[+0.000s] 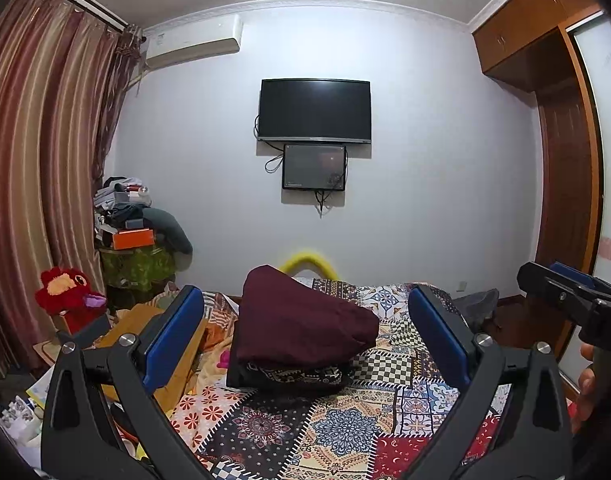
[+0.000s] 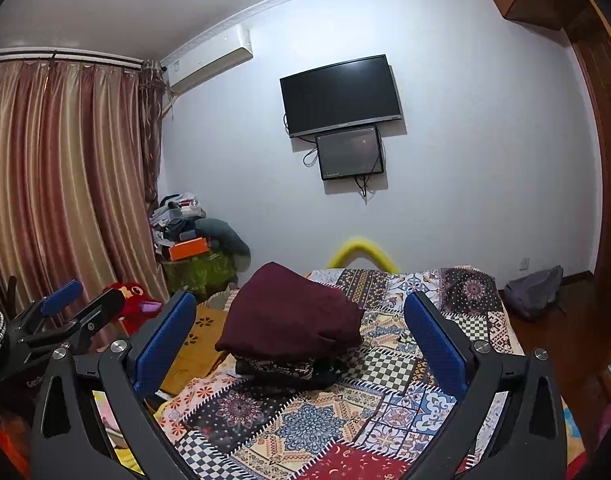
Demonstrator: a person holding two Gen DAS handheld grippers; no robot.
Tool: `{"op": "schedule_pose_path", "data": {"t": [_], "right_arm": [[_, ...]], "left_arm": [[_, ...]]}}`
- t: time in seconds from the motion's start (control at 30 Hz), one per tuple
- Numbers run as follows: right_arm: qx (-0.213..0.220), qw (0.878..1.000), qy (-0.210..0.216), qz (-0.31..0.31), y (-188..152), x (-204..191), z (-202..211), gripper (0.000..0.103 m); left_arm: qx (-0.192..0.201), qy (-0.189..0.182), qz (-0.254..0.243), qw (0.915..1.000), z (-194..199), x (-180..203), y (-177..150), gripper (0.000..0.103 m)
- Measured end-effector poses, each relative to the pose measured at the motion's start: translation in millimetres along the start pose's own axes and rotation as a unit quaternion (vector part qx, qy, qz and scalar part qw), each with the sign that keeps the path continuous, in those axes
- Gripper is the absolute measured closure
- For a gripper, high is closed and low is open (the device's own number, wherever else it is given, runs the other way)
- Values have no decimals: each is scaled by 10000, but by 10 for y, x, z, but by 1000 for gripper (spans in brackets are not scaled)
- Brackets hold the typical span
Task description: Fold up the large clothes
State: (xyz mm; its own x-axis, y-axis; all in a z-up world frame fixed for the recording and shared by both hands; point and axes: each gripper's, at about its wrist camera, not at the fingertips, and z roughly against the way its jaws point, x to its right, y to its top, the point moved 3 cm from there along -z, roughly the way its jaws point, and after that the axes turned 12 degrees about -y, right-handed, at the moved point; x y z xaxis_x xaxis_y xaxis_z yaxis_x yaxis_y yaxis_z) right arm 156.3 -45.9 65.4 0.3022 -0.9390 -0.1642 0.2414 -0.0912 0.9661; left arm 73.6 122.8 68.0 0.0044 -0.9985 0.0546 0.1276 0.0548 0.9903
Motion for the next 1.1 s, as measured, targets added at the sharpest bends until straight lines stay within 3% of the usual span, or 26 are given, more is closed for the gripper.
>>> {"op": "schedule_pose_path", "data": {"t": [1.1], "right_arm": [[-151, 9998, -15, 84, -18, -42, -62, 0]], "left_arm": [[-13, -114, -29, 9999, -42, -71, -42, 0]]}}
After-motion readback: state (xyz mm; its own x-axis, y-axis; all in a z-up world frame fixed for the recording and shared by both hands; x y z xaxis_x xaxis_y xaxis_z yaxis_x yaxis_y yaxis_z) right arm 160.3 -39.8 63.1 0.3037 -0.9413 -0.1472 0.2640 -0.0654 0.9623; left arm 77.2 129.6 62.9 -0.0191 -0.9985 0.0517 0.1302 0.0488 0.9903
